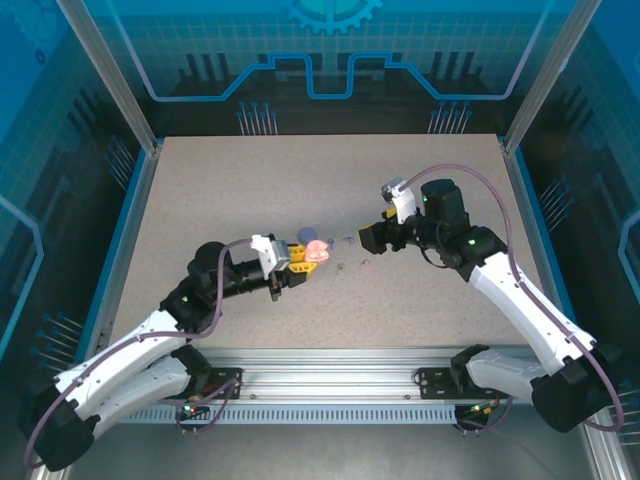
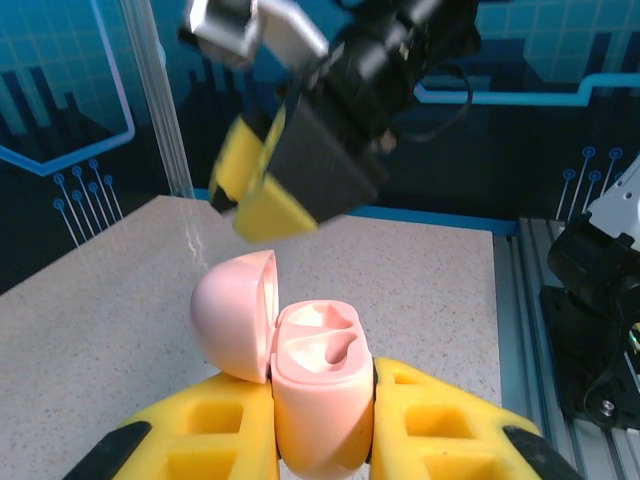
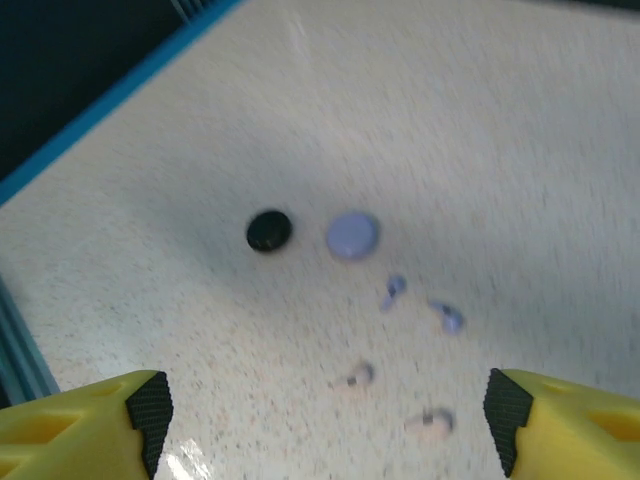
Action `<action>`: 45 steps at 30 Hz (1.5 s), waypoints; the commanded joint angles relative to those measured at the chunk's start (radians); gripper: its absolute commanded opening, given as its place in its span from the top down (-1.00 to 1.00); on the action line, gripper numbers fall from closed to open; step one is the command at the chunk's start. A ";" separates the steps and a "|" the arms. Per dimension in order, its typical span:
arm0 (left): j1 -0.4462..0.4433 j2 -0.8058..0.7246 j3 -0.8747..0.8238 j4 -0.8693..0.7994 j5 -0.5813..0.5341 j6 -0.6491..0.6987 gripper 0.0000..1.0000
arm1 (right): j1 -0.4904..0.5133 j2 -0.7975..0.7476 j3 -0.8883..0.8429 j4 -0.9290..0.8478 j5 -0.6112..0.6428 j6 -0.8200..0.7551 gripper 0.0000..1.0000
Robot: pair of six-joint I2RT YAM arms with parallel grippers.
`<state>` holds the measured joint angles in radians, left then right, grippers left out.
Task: Insert wireless bluetooth earbuds into charging case
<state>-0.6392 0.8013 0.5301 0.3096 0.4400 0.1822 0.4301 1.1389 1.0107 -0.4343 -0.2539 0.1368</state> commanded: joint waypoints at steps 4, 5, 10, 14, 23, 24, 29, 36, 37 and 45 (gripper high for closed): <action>-0.009 -0.051 -0.005 0.082 -0.005 -0.046 0.89 | -0.011 0.174 -0.047 -0.121 0.137 0.225 -0.60; -0.009 -0.054 -0.004 0.084 -0.003 -0.050 0.89 | -0.011 0.204 -0.043 -0.120 0.137 0.247 -0.55; -0.010 -0.065 -0.004 0.086 -0.009 -0.053 0.89 | 0.014 0.364 -0.001 -0.120 0.174 0.327 -0.46; -0.010 -0.063 -0.004 0.084 -0.009 -0.059 0.89 | 0.027 0.464 0.031 -0.122 0.202 0.370 -0.38; -0.011 -0.065 0.005 0.053 -0.018 -0.056 0.89 | 0.086 0.604 0.112 -0.138 0.279 0.457 -0.21; -0.011 -0.065 0.005 0.053 -0.018 -0.056 0.89 | 0.090 0.610 0.111 -0.132 0.290 0.469 -0.20; -0.011 -0.068 0.004 0.053 -0.019 -0.055 0.90 | 0.114 0.640 0.125 -0.121 0.318 0.490 -0.13; -0.010 -0.080 0.001 0.045 -0.024 -0.052 0.90 | 0.125 0.691 0.146 -0.128 0.316 0.510 -0.03; -0.011 -0.082 0.001 0.045 -0.024 -0.053 0.89 | 0.125 0.696 0.147 -0.127 0.315 0.512 -0.03; -0.011 -0.090 0.001 0.036 -0.027 -0.053 0.89 | 0.131 0.726 0.162 -0.115 0.303 0.511 0.03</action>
<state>-0.6407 0.7280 0.5274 0.3431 0.4294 0.1303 0.5449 1.8397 1.1431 -0.5423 0.0463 0.6331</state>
